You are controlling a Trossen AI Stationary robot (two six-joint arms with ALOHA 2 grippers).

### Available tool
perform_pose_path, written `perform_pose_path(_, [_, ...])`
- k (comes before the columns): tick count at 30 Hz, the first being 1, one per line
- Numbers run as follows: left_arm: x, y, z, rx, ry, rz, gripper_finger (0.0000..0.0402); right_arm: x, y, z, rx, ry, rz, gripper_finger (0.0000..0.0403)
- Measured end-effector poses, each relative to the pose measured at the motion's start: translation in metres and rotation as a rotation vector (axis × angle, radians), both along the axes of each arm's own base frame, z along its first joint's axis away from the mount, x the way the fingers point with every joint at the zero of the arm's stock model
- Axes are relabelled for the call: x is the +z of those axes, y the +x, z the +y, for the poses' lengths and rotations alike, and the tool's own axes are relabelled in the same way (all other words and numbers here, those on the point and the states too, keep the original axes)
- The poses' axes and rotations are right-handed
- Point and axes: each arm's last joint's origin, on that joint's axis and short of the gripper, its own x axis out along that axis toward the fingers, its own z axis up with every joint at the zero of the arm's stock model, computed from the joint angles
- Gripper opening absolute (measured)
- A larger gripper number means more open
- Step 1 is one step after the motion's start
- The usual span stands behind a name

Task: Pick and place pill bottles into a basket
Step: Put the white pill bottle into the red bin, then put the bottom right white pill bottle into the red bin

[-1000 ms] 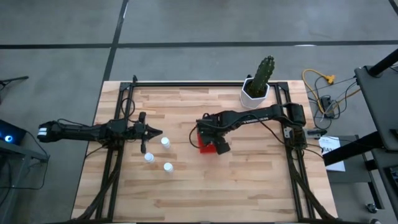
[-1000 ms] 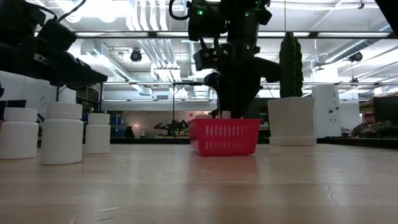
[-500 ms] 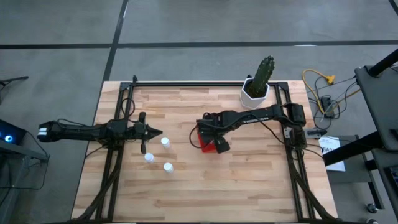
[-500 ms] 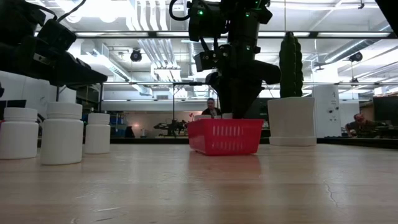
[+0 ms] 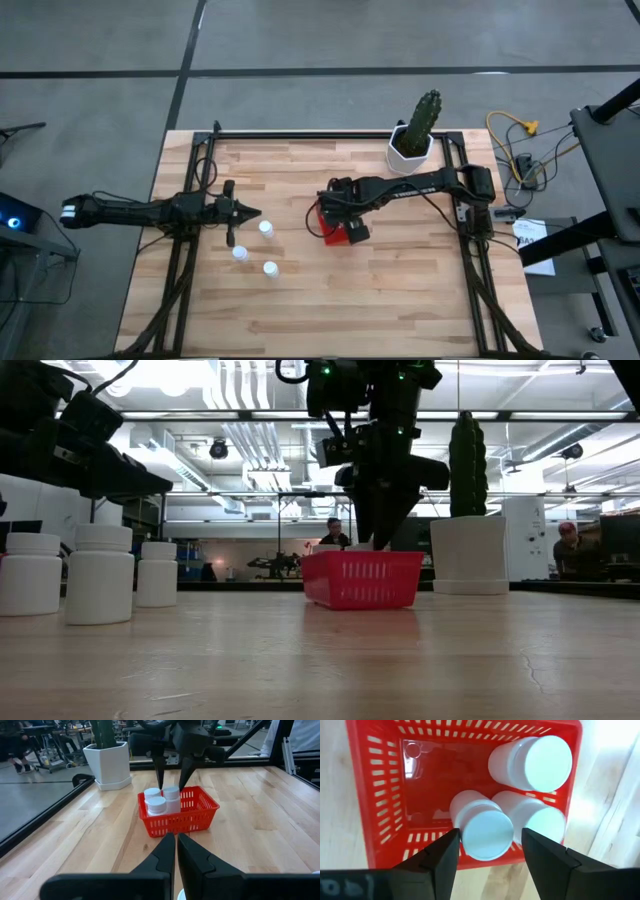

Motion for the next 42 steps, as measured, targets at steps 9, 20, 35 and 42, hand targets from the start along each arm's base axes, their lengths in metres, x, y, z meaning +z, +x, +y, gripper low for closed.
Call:
perform_pose_path(9, [0.000,0.000,0.000,0.000,0.000,0.000,0.0002,0.005,0.000,0.000,-0.026,0.005,-0.012,0.0203])
perform_pose_path(20, [0.000,0.000,0.000,0.000,0.000,0.003,0.0002,0.005,0.000,0.000,-0.024,-0.005,-0.013,0.0203])
perform_pose_path(35, [0.000,0.000,0.000,0.000,0.000,0.002,0.0002,0.048,-0.006,0.001,-0.033,0.033,-0.228,0.0203])
perform_pose_path(42, [0.003,0.000,0.001,0.048,0.010,-0.006,0.0002,0.068,0.008,0.006,0.080,0.179,-0.493,0.0203])
